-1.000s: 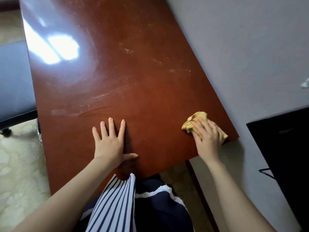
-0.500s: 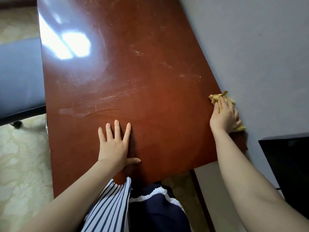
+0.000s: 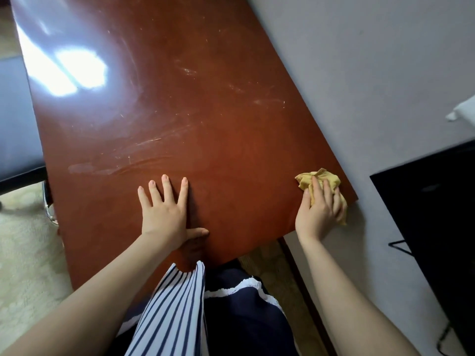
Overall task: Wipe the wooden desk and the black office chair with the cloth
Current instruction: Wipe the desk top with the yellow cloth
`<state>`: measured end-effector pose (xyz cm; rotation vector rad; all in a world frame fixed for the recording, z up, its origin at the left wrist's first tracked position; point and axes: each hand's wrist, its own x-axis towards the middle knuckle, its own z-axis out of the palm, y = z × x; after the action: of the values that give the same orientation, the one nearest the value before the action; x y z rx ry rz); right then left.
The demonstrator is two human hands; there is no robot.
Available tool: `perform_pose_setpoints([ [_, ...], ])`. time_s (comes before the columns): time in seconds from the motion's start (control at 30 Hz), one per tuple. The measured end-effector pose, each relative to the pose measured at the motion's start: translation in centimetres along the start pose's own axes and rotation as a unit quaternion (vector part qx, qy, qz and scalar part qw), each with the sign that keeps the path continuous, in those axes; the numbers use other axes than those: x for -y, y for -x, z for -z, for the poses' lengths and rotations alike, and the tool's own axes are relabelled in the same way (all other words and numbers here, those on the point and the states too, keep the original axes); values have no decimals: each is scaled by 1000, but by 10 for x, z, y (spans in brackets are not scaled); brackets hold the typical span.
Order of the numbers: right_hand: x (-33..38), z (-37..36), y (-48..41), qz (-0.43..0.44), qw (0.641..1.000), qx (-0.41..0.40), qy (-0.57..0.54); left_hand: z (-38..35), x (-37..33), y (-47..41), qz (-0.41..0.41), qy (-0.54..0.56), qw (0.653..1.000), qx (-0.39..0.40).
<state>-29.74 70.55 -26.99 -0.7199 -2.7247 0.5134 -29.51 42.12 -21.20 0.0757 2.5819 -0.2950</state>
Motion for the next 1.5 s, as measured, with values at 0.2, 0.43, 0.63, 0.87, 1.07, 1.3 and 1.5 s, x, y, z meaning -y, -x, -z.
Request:
perform_pose_setpoints([
  [0.2,10,7,48,112,993,28,0,-3,-1,0,-3,-2,1000,-1],
  [0.43,44,-1,49,187,979,71,27,-1,-2,-1,-2,5,1000,3],
  [0.63,72,-23,-28,186,971,151,24,0,-3,0,1,5,1000,13],
  [0.87,107,-52,-130,85,986,134,49,-2,2,-1,-9,-1,1000,2],
  [1.07,133,-60,-160,-15,989,142,34,-2,1,-2,-10,8,1000,-2],
  [1.3,149,-57,-74,164,970,176,43,3,1,0,-4,32,999,11],
  [1.5,134,-45,10,301,936,175,43,7,14,0,-33,64,997,4],
])
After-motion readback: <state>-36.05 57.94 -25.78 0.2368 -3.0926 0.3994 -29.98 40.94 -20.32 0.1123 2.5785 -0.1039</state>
